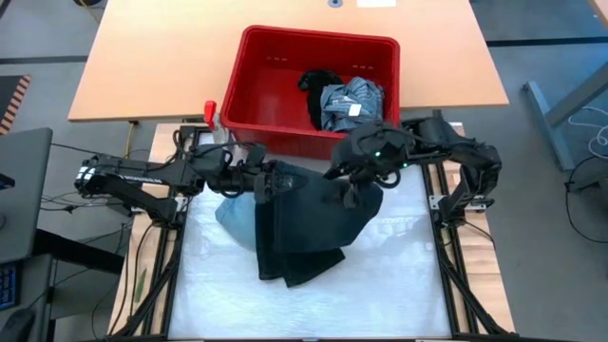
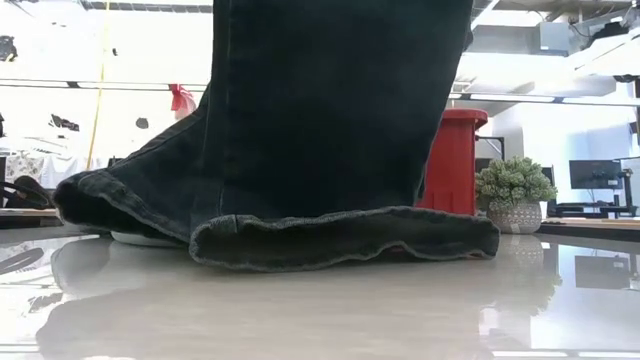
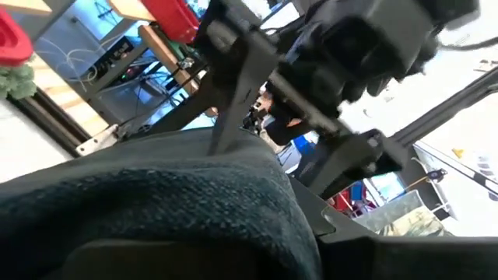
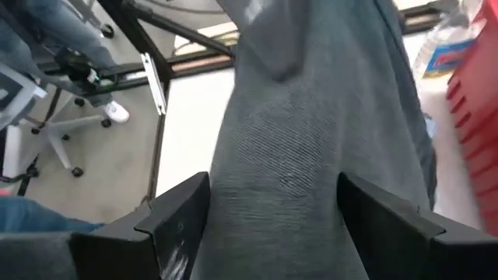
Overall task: Fold laundry
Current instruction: Fold the black pants from the red laundry bin
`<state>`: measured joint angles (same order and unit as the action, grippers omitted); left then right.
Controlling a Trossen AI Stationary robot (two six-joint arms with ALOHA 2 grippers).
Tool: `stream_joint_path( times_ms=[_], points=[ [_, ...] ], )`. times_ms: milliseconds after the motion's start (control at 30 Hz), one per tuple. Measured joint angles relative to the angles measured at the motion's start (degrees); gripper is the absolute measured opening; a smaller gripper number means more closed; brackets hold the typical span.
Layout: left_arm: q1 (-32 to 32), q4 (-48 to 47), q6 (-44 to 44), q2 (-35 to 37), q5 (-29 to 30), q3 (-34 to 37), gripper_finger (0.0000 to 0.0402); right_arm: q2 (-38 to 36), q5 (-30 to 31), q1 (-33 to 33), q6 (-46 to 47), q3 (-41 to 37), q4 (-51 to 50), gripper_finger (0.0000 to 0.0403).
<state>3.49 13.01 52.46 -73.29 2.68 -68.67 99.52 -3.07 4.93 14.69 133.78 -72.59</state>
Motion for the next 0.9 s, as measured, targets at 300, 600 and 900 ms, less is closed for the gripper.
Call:
stream_joint_path(
  times_ms=[300,600,900],
  points=[
    [0.0,2.3,-0.2,0.0,-0.3,0.1,0.0,2.1,0.6,0.2,-0.1,0.0,-1.4,0.0307],
    [0.1,3.2,-2.5,0.0,-2.0,0.1,0.0039,2.2,0.3,-0.1,-0.1,0.0,-2.2,0.0179],
    [-2.5,4.7,-1.7,1.2,-17.4,0.0,0.0161,0.9,0.0,1.2,-2.6,0.3,-3.3,0.0037]
  ],
)
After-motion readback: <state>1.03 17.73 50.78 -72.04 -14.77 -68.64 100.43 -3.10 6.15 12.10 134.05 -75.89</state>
